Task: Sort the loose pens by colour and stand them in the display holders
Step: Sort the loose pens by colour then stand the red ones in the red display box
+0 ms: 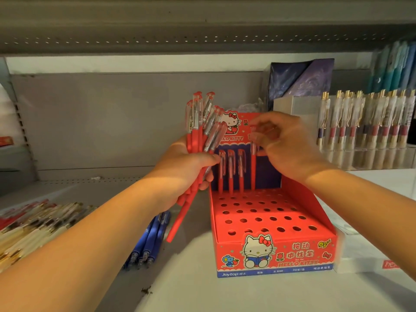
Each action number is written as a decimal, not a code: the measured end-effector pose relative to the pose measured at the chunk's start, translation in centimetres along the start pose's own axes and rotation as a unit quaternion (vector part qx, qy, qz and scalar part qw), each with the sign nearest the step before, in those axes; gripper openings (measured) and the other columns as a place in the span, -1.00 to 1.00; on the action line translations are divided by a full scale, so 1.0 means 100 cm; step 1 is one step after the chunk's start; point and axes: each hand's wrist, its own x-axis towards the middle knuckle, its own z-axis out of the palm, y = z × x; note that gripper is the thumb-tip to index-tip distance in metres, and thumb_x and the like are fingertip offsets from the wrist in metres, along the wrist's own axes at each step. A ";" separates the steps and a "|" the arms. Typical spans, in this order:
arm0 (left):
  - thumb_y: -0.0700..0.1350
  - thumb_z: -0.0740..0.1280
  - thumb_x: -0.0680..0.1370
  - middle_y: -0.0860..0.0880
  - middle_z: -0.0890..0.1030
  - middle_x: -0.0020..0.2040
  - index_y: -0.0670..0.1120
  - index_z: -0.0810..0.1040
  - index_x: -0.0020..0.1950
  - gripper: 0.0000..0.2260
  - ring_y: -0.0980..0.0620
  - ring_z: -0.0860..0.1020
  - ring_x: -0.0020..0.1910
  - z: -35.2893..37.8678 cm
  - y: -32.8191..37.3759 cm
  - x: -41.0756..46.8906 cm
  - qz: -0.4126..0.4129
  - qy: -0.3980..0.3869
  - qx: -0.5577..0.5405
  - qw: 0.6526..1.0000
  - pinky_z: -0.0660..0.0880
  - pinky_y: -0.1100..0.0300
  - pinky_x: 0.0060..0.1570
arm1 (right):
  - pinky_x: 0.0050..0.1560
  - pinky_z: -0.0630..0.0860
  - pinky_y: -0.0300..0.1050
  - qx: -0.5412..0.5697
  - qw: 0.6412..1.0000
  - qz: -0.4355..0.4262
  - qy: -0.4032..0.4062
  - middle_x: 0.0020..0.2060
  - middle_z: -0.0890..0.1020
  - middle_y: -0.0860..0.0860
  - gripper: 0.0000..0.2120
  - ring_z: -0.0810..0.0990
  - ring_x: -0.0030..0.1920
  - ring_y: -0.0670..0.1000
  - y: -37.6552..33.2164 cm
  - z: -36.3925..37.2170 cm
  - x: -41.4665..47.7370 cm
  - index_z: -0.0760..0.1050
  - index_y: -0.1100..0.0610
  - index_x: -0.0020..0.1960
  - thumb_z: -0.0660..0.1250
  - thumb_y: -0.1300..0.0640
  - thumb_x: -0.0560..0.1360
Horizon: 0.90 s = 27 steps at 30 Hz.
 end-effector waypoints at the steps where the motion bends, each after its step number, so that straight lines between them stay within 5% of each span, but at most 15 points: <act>1: -0.15 0.47 0.37 -0.15 0.58 -0.38 -0.03 0.53 -0.03 -0.78 -0.10 0.47 -0.42 0.001 0.001 -0.001 0.003 0.000 -0.003 1.000 0.40 0.07 -0.39 | -0.04 0.65 0.09 0.001 1.000 -0.002 0.000 -0.19 0.61 -0.10 -0.66 0.65 -0.12 0.00 0.000 -0.001 0.001 0.55 -0.21 -0.13 0.43 0.26 0.50; 6: -0.12 0.46 0.30 -0.29 0.68 -0.10 -0.06 0.55 0.01 -0.70 -0.15 0.52 -0.35 0.005 0.007 -0.006 0.022 0.021 -0.037 0.999 0.41 -0.07 -0.24 | -0.15 0.67 0.06 -0.042 0.999 0.012 -0.028 -0.23 0.61 -0.13 -0.69 0.65 -0.18 0.00 0.006 -0.001 0.001 0.56 -0.19 -0.16 0.42 0.24 0.50; 11: -0.28 0.35 0.56 -0.07 0.72 -0.14 -0.11 0.52 0.05 -0.88 0.01 0.64 -0.38 0.004 0.009 -0.007 0.043 0.004 -0.050 0.998 0.54 0.20 -0.42 | 0.03 0.63 0.07 -0.102 0.991 0.046 -0.069 -0.12 0.62 -0.10 -0.74 0.64 -0.05 0.01 0.013 0.001 -0.001 0.56 -0.12 -0.02 0.36 0.27 0.53; 17: -0.30 0.31 0.58 -0.12 0.72 -0.13 -0.14 0.50 0.13 -0.85 -0.02 0.64 -0.40 0.006 0.014 -0.012 0.042 -0.016 -0.107 0.993 0.54 0.21 -0.45 | 0.07 0.51 -0.14 -0.243 0.961 0.043 -0.123 -0.05 0.65 -0.01 -0.83 0.61 0.00 0.05 0.008 0.002 -0.007 0.64 0.05 0.07 0.31 0.21 0.56; 20: -0.29 0.31 0.58 -0.12 0.72 -0.13 -0.18 0.50 0.18 -0.82 -0.02 0.64 -0.39 0.007 0.016 -0.013 0.040 -0.016 -0.118 0.992 0.53 0.21 -0.46 | 0.18 0.48 -0.08 -0.276 0.956 -0.010 -0.095 0.11 0.60 0.01 -0.74 0.56 0.10 0.06 -0.001 0.003 -0.009 0.60 0.00 0.20 0.30 0.17 0.55; 23: -0.30 0.32 0.58 -0.11 0.72 -0.19 -0.15 0.51 0.15 -0.83 -0.04 0.67 -0.38 0.009 0.018 -0.013 0.031 -0.010 -0.140 0.990 0.56 0.19 -0.46 | 0.04 0.51 -0.18 -0.106 0.991 -0.030 -0.071 -0.04 0.63 -0.14 -0.80 0.59 -0.05 -0.13 -0.021 0.006 -0.013 0.59 -0.07 0.08 0.38 0.17 0.50; 27: -0.29 0.38 0.54 -0.14 0.71 -0.20 -0.14 0.54 0.09 -0.84 -0.05 0.69 -0.35 0.011 0.018 -0.014 0.020 0.020 -0.153 0.988 0.58 0.15 -0.45 | -0.14 0.56 -0.21 0.093 0.985 0.018 -0.142 -0.13 0.68 -0.04 -0.76 0.60 -0.23 -0.04 -0.037 0.018 -0.029 0.62 0.03 0.02 0.55 0.16 0.38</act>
